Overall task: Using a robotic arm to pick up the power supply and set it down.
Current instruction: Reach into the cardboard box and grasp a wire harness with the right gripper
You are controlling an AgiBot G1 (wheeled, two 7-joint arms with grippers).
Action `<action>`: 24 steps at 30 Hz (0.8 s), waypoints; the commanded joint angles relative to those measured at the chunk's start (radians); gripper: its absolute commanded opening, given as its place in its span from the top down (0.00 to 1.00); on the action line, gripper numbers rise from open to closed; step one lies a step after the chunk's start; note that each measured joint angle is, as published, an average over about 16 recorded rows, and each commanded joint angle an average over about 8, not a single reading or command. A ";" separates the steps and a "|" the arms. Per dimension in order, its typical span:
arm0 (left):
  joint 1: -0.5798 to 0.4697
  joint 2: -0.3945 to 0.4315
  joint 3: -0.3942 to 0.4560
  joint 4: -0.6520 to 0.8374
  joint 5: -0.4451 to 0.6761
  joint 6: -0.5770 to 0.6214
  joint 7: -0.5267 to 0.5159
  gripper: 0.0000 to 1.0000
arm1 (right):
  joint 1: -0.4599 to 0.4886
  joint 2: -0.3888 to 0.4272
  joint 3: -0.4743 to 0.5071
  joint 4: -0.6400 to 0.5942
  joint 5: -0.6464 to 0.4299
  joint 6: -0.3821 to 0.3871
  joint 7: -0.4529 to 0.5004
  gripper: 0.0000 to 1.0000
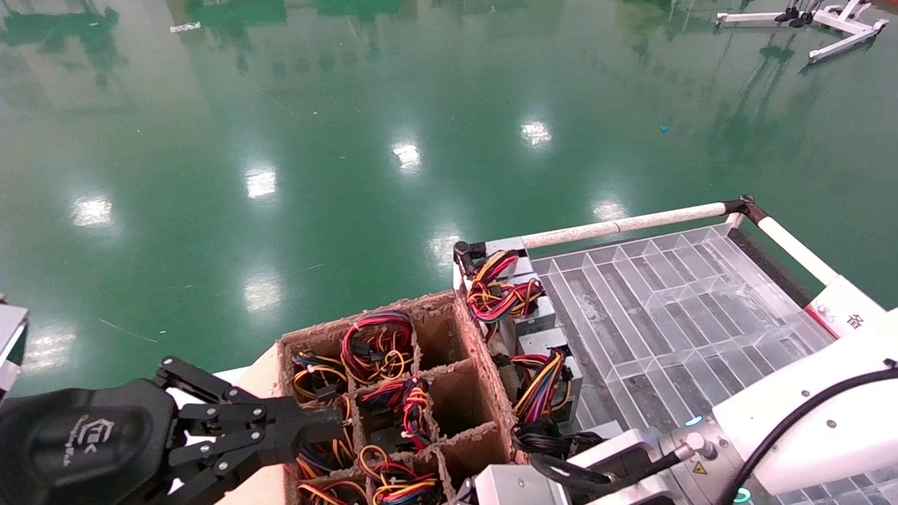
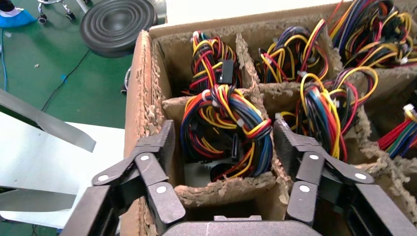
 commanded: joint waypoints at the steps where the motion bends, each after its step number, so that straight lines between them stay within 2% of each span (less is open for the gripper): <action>1: 0.000 0.000 0.000 0.000 0.000 0.000 0.000 0.24 | 0.004 -0.001 -0.008 -0.008 0.001 0.002 -0.004 1.00; 3: 0.000 0.000 0.000 0.000 0.000 0.000 0.000 0.06 | 0.006 -0.001 -0.012 -0.015 0.000 0.004 -0.010 1.00; 4: 0.000 0.000 0.000 0.000 0.000 0.000 0.000 0.00 | 0.006 0.000 -0.015 -0.018 0.000 0.005 -0.013 1.00; 16: 0.000 0.000 0.000 0.000 0.000 0.000 0.000 0.00 | 0.006 0.014 -0.035 -0.043 0.008 0.006 -0.049 1.00; 24: 0.000 0.000 0.000 0.000 0.000 0.000 0.000 0.00 | -0.005 0.032 -0.031 -0.066 0.056 0.005 -0.059 1.00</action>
